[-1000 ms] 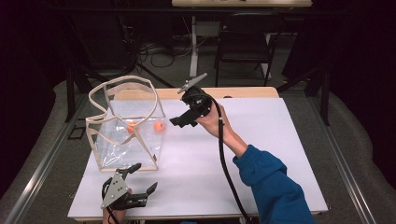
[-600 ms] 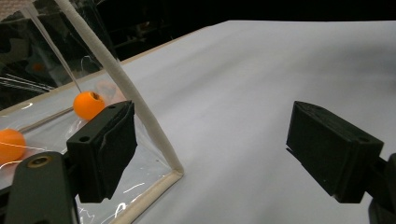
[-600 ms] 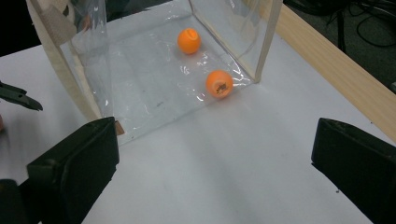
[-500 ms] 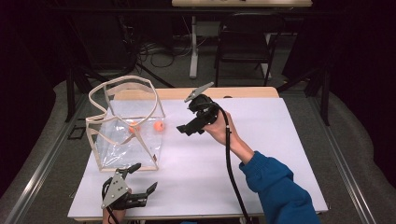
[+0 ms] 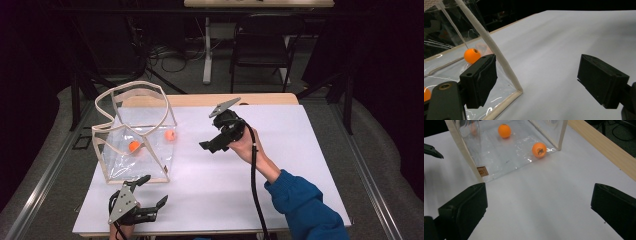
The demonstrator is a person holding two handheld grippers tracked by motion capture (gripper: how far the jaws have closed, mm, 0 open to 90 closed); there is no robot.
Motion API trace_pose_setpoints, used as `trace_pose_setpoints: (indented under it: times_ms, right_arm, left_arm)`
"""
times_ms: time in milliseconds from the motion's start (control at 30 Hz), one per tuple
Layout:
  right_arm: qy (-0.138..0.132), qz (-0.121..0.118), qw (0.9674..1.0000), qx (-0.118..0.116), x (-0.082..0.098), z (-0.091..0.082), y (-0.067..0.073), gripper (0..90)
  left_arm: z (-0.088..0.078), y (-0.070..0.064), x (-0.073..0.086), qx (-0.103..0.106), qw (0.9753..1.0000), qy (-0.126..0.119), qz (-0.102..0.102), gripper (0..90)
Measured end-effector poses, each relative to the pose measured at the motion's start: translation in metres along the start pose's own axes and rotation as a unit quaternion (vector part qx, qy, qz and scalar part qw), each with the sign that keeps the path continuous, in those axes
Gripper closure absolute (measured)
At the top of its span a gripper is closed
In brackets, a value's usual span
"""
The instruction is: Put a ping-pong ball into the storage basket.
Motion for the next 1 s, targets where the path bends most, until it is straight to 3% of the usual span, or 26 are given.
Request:
trace_pose_setpoints:
  times_ms: [467,1000]
  right_arm:
    - [0.005,-0.016,0.9997,0.015,0.031,-0.009,0.003,0.4]
    - [0.002,-0.019,0.9994,0.029,0.054,-0.026,0.002,0.2]
  left_arm:
    - [0.0,0.001,0.001,0.003,1.0,0.001,-0.002,15.7]
    - [-0.001,0.001,0.0,0.001,1.0,0.001,-0.001,15.7]
Point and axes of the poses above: each handheld gripper's, and its own axes: z roughly forward along the jaws, x roughly out of its underside, y roughly to its left, the point moved 4 cm from there along z, roughly forward along the jaws, and after that the axes turned 13 degrees about x, right-handed, at the moved point
